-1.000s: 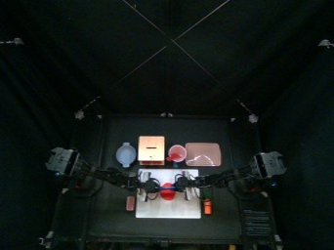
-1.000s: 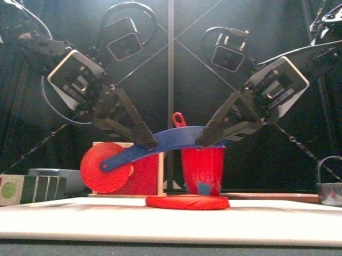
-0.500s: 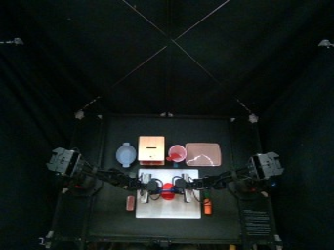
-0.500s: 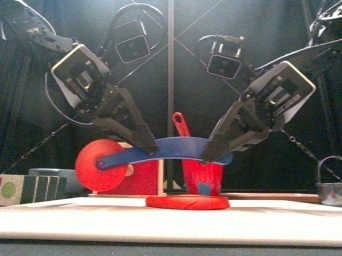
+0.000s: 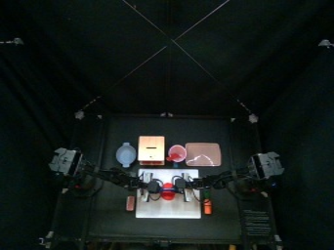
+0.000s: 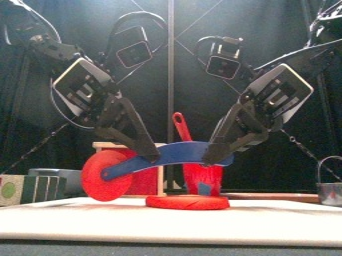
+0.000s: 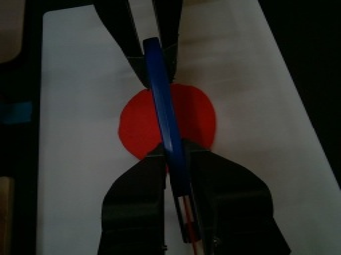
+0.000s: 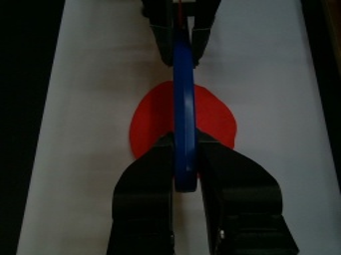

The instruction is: Cut dough with pizza cutter

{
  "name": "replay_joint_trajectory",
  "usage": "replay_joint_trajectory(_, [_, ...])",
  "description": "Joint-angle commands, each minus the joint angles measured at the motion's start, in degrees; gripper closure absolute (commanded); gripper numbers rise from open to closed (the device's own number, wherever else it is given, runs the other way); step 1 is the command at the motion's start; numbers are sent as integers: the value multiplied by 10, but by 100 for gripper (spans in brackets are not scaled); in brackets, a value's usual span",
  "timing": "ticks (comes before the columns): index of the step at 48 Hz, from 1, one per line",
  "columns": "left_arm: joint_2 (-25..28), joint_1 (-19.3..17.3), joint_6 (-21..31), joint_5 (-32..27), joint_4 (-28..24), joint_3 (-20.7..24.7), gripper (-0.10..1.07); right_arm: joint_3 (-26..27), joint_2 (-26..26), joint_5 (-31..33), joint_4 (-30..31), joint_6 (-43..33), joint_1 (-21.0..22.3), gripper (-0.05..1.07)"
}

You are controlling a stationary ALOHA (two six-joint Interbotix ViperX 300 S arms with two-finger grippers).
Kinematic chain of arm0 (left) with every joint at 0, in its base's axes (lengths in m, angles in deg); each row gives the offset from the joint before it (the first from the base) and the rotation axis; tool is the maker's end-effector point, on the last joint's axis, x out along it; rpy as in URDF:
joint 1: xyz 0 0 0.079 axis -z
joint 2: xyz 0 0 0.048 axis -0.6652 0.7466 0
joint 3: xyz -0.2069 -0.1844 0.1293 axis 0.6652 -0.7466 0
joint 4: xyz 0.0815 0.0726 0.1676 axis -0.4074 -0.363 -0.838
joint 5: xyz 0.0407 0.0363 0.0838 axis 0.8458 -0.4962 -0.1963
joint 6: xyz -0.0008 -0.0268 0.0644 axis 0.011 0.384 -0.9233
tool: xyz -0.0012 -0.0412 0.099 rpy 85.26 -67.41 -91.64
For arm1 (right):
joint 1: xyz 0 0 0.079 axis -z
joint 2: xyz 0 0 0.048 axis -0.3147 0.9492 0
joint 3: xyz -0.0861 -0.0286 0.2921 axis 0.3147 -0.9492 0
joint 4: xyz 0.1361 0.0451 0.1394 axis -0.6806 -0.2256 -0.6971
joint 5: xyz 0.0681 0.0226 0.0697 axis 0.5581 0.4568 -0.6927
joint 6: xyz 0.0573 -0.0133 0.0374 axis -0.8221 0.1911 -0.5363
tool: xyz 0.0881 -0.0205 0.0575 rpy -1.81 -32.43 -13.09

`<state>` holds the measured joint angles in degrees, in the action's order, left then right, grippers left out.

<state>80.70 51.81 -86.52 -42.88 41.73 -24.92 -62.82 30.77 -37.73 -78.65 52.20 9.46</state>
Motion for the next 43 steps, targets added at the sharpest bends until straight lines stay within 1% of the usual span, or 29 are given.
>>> replay_joint_trajectory(1, [-7, -8, -4, -7, -6, -6, 47, 1, -20, 7, 7, 2, -4, 76])
replay_joint_trajectory(23, [-4, -13, -2, -13, -6, -11, 47, 0, -15, 9, 4, 0, -6, 76])
replay_joint_trajectory(35, [15, -14, -1, -14, -5, -10, 47, -4, -11, 9, 4, 0, -6, 76])
replay_joint_trajectory(43, [21, -14, -1, 0, -5, -10, 47, -4, -9, 9, 4, 0, -6, 76])
